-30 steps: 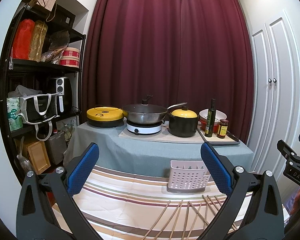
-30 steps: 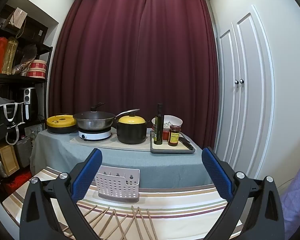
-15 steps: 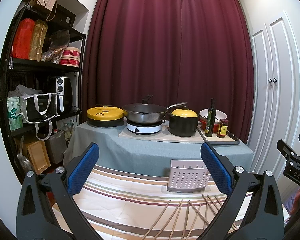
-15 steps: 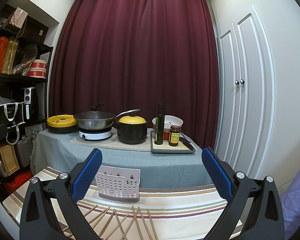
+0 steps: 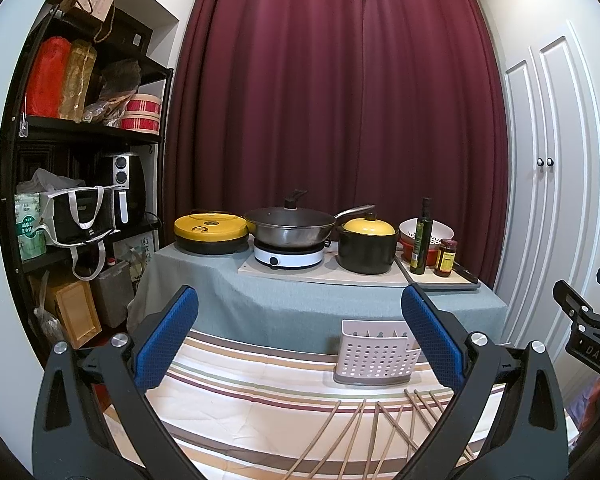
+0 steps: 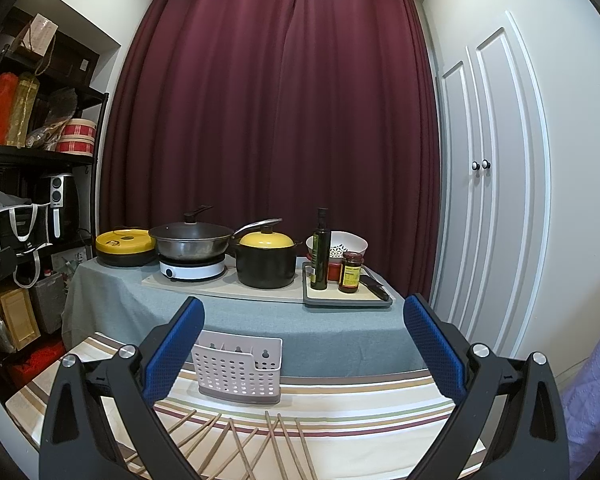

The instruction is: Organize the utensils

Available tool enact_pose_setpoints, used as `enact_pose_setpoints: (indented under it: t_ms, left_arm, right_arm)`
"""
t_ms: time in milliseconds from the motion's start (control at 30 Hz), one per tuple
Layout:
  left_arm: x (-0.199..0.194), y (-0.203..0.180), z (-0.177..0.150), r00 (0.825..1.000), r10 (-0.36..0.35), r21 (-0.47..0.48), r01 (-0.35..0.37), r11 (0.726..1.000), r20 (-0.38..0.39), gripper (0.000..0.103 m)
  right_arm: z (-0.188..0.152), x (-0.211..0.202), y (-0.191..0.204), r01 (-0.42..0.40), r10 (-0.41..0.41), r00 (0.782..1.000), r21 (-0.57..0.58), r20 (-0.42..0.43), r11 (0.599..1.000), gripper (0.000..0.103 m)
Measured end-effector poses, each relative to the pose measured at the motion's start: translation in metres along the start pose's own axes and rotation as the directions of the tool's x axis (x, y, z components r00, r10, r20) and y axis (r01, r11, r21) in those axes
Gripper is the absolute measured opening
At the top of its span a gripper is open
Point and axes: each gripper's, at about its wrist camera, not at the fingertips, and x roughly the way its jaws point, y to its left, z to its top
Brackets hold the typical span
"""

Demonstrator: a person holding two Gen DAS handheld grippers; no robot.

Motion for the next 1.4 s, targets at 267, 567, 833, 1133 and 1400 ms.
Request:
enact_pose_setpoints:
  t_ms: [267,567,833,1133,1400]
  left_arm:
    - [0.0,0.001,0.001,1.0,0.002,-0.001,-0.002,1.0,0.0,0.099]
    - [0.005,-0.002,0.0,1.0,-0.003,0.002,0.003,1.0,-0.007,0.099]
    - [0.022,-0.002,-0.016,0.999,-0.012,0.005,0.012,1.0,-0.045,0.099]
    - [0.069,-0.005,-0.076,0.988,-0.031,0.053,0.039,0.998,-0.15,0.099]
    - [0.108,0.004,-0.145,0.971,-0.033,0.049,0.046,0.998,-0.238,0.099]
  right_arm:
    - [-0.001,0.0,0.0,0.0,0.0,1.0,0.0,0.0,1.0,0.097]
    - [0.0,-0.001,0.003,-0.001,0.001,1.0,-0.002,-0.002,1.0,0.097]
    - [-0.008,0.005,0.011,-0.021,0.02,0.999,-0.021,-0.036,1.0,0.097]
    - [-0.07,0.044,0.008,-0.095,0.089,0.985,-0.035,-0.149,0.995,0.097]
    - [-0.163,0.06,0.01,-0.171,0.164,0.958,-0.006,-0.236,0.985,0.097]
